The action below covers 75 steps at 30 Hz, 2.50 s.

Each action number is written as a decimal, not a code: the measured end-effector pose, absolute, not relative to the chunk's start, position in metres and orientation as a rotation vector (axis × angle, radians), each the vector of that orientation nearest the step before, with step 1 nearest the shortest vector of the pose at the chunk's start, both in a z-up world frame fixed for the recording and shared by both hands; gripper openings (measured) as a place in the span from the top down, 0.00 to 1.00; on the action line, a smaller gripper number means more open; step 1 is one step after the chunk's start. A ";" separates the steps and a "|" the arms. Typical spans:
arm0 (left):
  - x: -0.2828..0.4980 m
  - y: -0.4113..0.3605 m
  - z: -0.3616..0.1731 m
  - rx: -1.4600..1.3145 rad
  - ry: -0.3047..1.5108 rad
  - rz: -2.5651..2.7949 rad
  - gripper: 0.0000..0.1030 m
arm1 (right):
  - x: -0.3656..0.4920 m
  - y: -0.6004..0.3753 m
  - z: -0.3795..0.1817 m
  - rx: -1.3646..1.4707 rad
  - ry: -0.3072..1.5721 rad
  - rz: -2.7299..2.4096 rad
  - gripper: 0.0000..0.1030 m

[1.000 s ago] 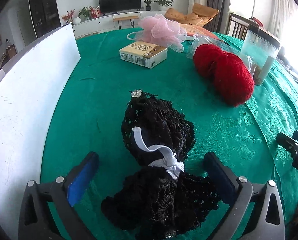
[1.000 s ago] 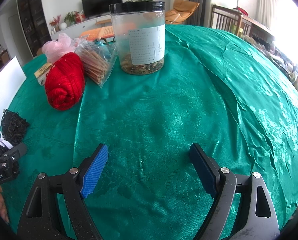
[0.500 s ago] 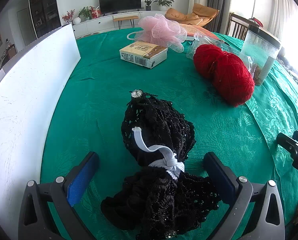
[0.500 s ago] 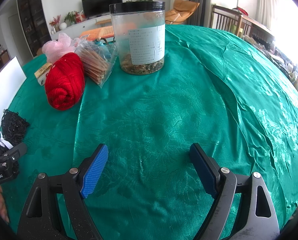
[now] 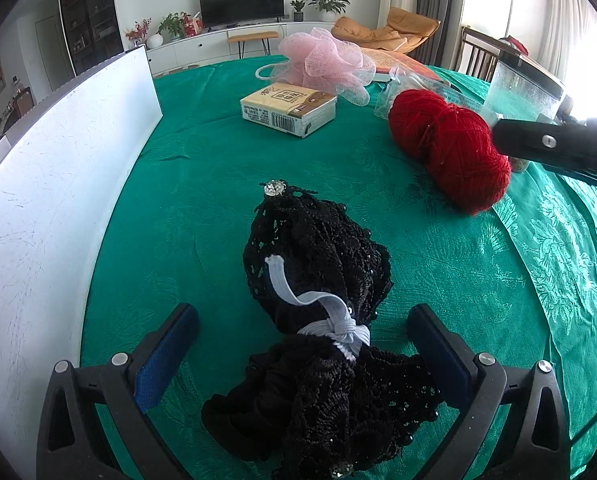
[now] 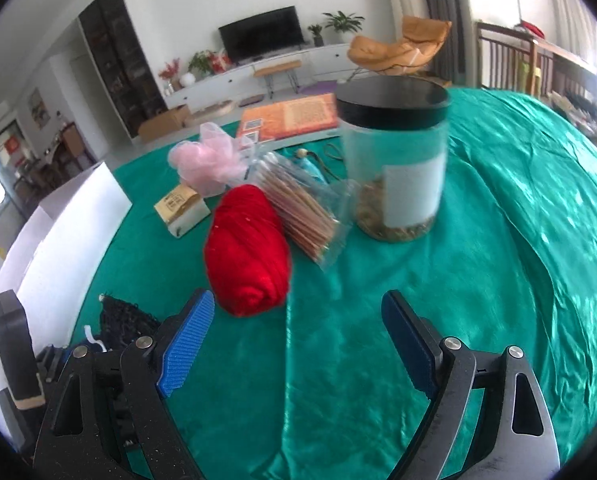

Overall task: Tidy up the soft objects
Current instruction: 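Hold black knit fabric in left tool while right tool grasps red yarn ball, then lift both items over the cardboard box and open both tools to drop them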

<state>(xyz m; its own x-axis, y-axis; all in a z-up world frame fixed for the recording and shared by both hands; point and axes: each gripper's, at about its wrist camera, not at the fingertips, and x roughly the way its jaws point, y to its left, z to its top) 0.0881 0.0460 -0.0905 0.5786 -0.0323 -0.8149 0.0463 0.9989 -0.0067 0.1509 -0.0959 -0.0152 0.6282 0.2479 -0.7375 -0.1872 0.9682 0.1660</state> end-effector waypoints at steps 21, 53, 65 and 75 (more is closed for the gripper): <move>0.089 0.045 -0.087 0.018 0.958 -0.047 0.00 | 0.093 -0.231 -0.010 0.246 0.843 0.093 0.54; 0.036 0.122 0.060 -0.248 0.786 -0.160 0.63 | 0.125 -0.157 0.110 0.077 0.640 0.305 0.55; -0.053 0.329 0.058 -0.264 0.757 0.431 0.08 | 0.041 0.139 0.096 -0.010 0.819 0.985 0.45; -0.030 0.268 0.056 -0.288 0.680 0.304 0.06 | 0.052 0.051 0.032 -0.099 0.786 0.665 0.27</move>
<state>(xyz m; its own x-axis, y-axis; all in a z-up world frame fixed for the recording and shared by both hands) -0.0301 0.2678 0.0564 0.7373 0.1796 -0.6512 -0.3652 0.9170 -0.1606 0.0524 0.0508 0.0318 0.5153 0.5173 -0.6833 -0.5884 0.7932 0.1567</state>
